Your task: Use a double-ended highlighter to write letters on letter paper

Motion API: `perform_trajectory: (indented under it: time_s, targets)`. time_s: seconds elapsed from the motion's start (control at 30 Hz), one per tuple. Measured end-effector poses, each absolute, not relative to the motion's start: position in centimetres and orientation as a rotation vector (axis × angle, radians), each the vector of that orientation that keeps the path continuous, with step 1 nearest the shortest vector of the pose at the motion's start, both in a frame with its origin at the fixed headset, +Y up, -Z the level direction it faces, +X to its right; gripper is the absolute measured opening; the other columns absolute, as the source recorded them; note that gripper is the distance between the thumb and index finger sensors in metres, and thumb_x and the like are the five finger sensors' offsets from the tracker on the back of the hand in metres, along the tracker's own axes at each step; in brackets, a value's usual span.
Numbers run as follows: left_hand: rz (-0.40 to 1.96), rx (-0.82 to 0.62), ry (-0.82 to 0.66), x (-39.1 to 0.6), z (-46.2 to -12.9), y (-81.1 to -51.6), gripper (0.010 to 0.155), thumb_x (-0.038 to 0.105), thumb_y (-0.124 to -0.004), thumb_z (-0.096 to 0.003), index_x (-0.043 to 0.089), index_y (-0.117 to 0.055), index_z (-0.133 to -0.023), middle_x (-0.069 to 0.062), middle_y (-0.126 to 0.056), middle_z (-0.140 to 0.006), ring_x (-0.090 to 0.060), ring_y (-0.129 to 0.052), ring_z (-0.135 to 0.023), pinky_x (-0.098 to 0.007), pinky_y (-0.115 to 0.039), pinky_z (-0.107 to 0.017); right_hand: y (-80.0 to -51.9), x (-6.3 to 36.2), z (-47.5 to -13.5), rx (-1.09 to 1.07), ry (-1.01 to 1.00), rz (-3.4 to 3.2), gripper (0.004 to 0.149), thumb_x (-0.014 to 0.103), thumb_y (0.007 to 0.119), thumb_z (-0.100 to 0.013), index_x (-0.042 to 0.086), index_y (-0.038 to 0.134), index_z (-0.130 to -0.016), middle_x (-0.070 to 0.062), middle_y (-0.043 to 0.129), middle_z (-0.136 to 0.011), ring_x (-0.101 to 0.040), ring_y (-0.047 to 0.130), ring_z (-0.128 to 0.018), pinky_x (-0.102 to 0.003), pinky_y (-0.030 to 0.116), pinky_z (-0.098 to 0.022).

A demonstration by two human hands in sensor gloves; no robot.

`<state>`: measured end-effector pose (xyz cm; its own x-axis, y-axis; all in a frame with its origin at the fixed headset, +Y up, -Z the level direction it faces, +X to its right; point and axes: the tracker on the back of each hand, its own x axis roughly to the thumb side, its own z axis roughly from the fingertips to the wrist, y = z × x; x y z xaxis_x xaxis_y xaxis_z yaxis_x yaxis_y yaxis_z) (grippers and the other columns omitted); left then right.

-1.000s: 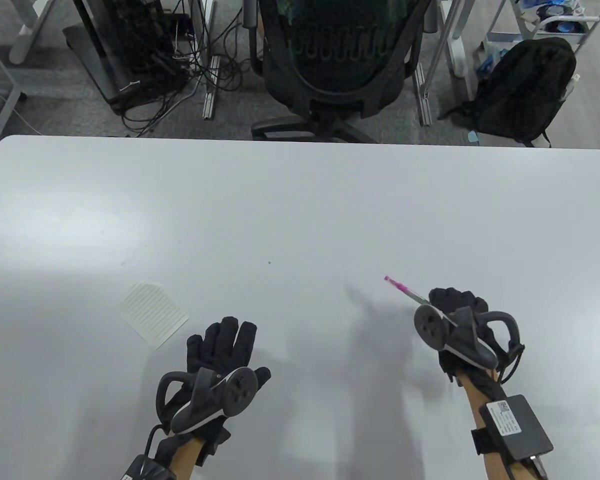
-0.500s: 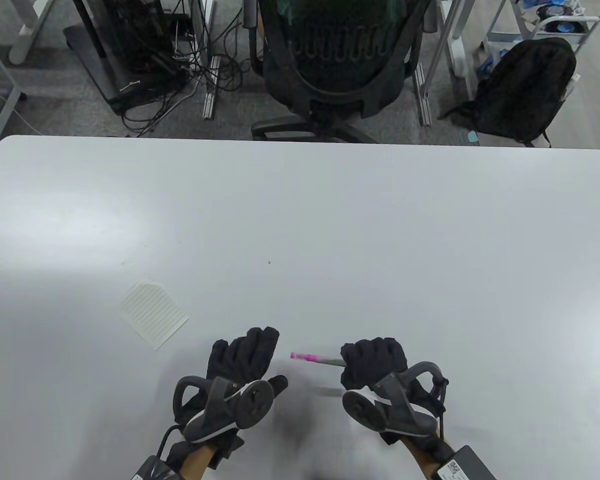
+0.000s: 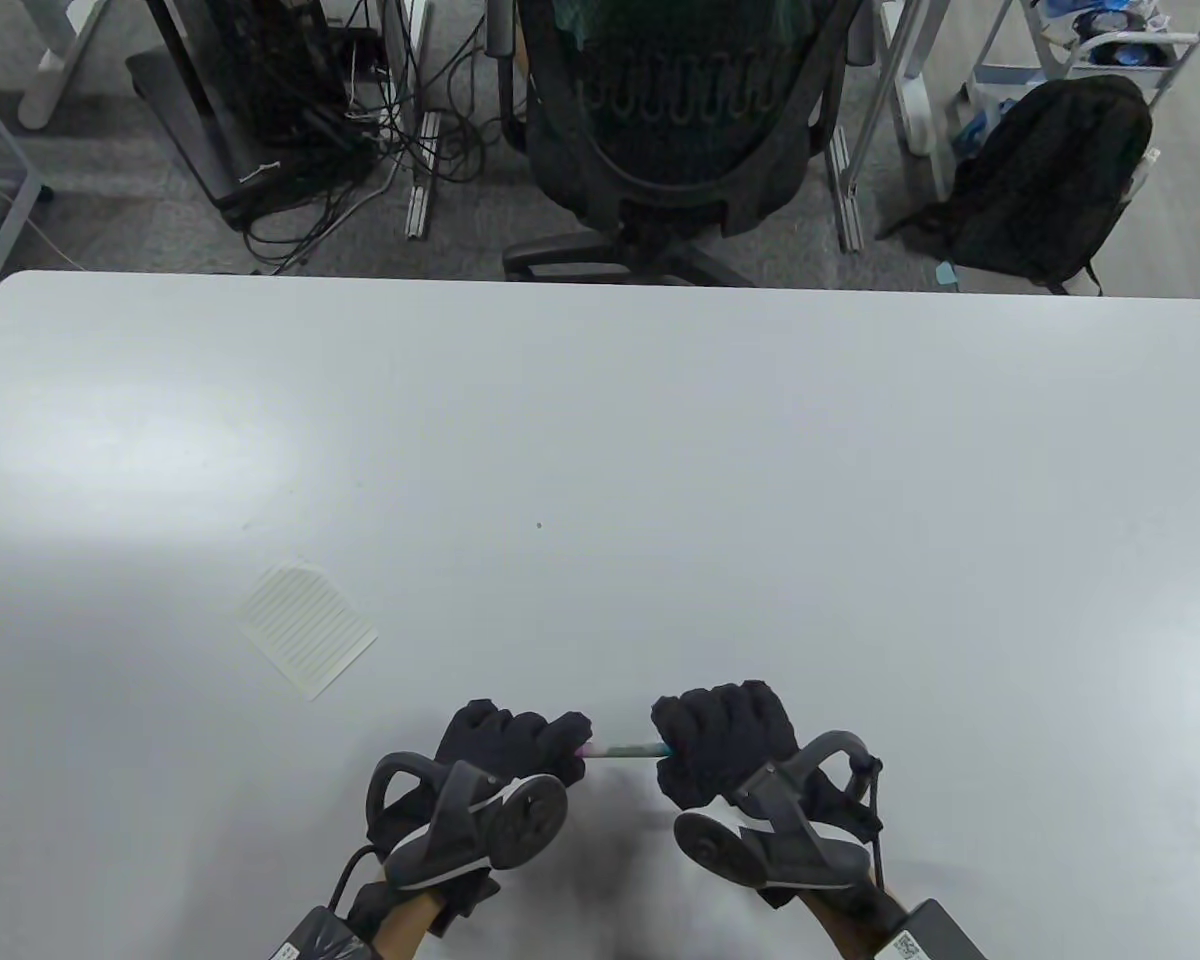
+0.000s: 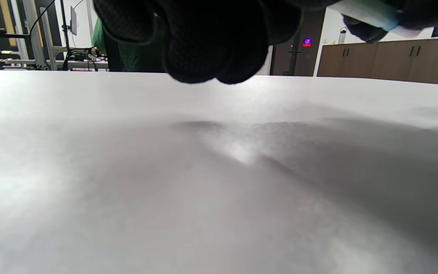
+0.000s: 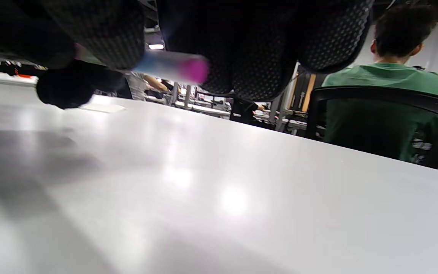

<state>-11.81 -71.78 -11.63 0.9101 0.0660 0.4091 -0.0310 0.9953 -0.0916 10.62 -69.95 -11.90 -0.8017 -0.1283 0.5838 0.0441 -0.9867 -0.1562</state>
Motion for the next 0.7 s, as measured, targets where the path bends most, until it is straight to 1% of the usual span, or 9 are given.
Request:
perform_trajectory:
  time_s: [0.07,0.17,0.3,0.37,0.43,0.47,0.53,0.7]
  targets:
    - [0.082,-0.089,-0.421,-12.1,-11.6,-71.8,0.05,0.049,-0.053,-0.0577,0.037,-0.06,-0.106,0.008,-0.086,-0.089,-0.012,-0.093,-0.071,-0.053,-0.065,-0.081,-70.2,11.2,-12.2,-0.941,0.164,-2.952,0.061,0.045,0.07,-0.052,0.009,0.066,-0.101,-0.02,0.08,-0.093,-0.042,0.084,-0.079,-0.066,0.068,-0.063]
    - [0.107,-0.089,-0.42,-12.3,-11.7,-71.6,0.05,0.048,-0.052,-0.0577,0.037,-0.06,-0.106,0.008,-0.086,-0.089,-0.012,-0.092,-0.072,-0.053,-0.065,-0.081,-70.5,11.3,-12.3,-0.967,0.121,-2.988,0.053,0.04,0.071,-0.053,0.012,0.07,-0.098,-0.018,0.084,-0.09,-0.04,0.087,-0.076,-0.065,0.068,-0.062]
    - [0.129,-0.117,-0.441,-12.3,-11.5,-71.8,0.05,0.048,-0.053,-0.0584,0.035,-0.06,-0.107,0.006,-0.085,-0.093,-0.013,-0.092,-0.076,-0.054,-0.064,-0.081,-70.8,10.6,-12.0,-1.014,0.148,-2.97,0.046,0.033,0.069,-0.054,0.011,0.075,-0.093,-0.017,0.087,-0.083,-0.039,0.09,-0.07,-0.065,0.069,-0.062]
    - [0.116,-0.119,-0.471,-12.0,-11.3,-71.9,0.052,0.047,-0.054,-0.0588,0.035,-0.057,-0.109,0.007,-0.082,-0.097,-0.011,-0.091,-0.079,-0.053,-0.065,-0.082,-70.8,10.4,-11.9,-1.032,0.162,-2.962,0.045,0.033,0.068,-0.054,0.012,0.076,-0.093,-0.017,0.088,-0.082,-0.037,0.091,-0.068,-0.065,0.07,-0.062]
    - [0.099,-0.115,-0.485,-11.7,-11.3,-71.9,0.052,0.047,-0.055,-0.0578,0.036,-0.057,-0.109,0.009,-0.085,-0.092,-0.01,-0.092,-0.074,-0.051,-0.067,-0.081,-70.7,10.2,-11.9,-1.06,0.179,-2.988,0.045,0.032,0.067,-0.053,0.012,0.077,-0.092,-0.016,0.089,-0.081,-0.037,0.091,-0.068,-0.064,0.07,-0.062]
    - [0.082,-0.106,-0.481,-11.6,-11.2,-71.9,0.052,0.047,-0.055,-0.0573,0.034,-0.059,-0.108,0.009,-0.086,-0.089,-0.01,-0.093,-0.072,-0.05,-0.068,-0.08,-70.6,10.2,-11.8,-1.066,0.208,-2.989,0.045,0.032,0.067,-0.053,0.012,0.078,-0.092,-0.017,0.089,-0.08,-0.038,0.091,-0.067,-0.065,0.07,-0.061]
    - [0.08,-0.081,-0.489,-11.7,-11.2,-71.7,0.051,0.046,-0.055,-0.0573,0.033,-0.063,-0.106,0.01,-0.087,-0.087,-0.01,-0.094,-0.07,-0.05,-0.068,-0.08,-70.5,10.2,-11.7,-1.072,0.195,-2.949,0.045,0.033,0.065,-0.054,0.013,0.079,-0.091,-0.015,0.09,-0.079,-0.036,0.092,-0.067,-0.064,0.07,-0.062]
    - [0.062,0.028,-0.502,-11.5,-10.9,-71.0,0.051,0.043,-0.057,-0.0554,0.031,-0.069,-0.104,0.011,-0.089,-0.085,-0.011,-0.094,-0.07,-0.049,-0.07,-0.08,-69.9,10.8,-12.1,-1.076,0.103,-3.03,0.044,0.034,0.065,-0.053,0.014,0.083,-0.089,-0.013,0.092,-0.076,-0.036,0.093,-0.065,-0.063,0.071,-0.062]
